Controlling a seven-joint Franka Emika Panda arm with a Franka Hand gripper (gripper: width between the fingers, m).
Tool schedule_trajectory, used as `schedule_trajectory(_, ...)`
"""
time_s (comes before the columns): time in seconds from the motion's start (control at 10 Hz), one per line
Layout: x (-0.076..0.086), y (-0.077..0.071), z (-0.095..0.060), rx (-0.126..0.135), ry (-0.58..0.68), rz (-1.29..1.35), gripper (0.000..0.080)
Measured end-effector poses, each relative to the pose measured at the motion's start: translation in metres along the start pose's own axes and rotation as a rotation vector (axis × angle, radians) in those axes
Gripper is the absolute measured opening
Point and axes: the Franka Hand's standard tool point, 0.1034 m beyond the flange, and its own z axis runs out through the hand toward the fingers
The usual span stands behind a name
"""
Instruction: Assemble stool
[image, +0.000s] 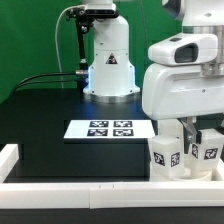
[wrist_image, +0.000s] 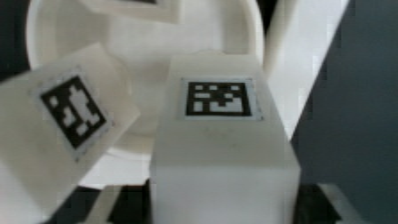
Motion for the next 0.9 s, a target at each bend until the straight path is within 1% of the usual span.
schedule_trajectory(0.1, 0.001, -0.001, -0.001, -0.002, 0.008, 0.149, 0.0332)
schedule_trajectory(0.3, 0.001, 0.005, -0.001, 0.000, 0.018, 0.603, 0.0332)
schedule_trajectory(0.4, 0.001, 0.014, -0.001, 0.020, 0.016, 0.733, 0.0332)
schedule_trajectory(0.5, 0.002, 0.017, -0.002, 0.024, 0.020, 0.763, 0.0333)
schedule_trajectory(0.6, 0.002, 0.014, -0.001, 0.025, 0.017, 0.846, 0.0333)
schedule_trajectory(0.7, 0.000, 0.015, 0.000, 0.023, 0.012, 0.924, 0.0333)
schedule_trajectory(0.9, -0.003, 0.016, 0.000, 0.023, -0.008, 1.202, 0.0333)
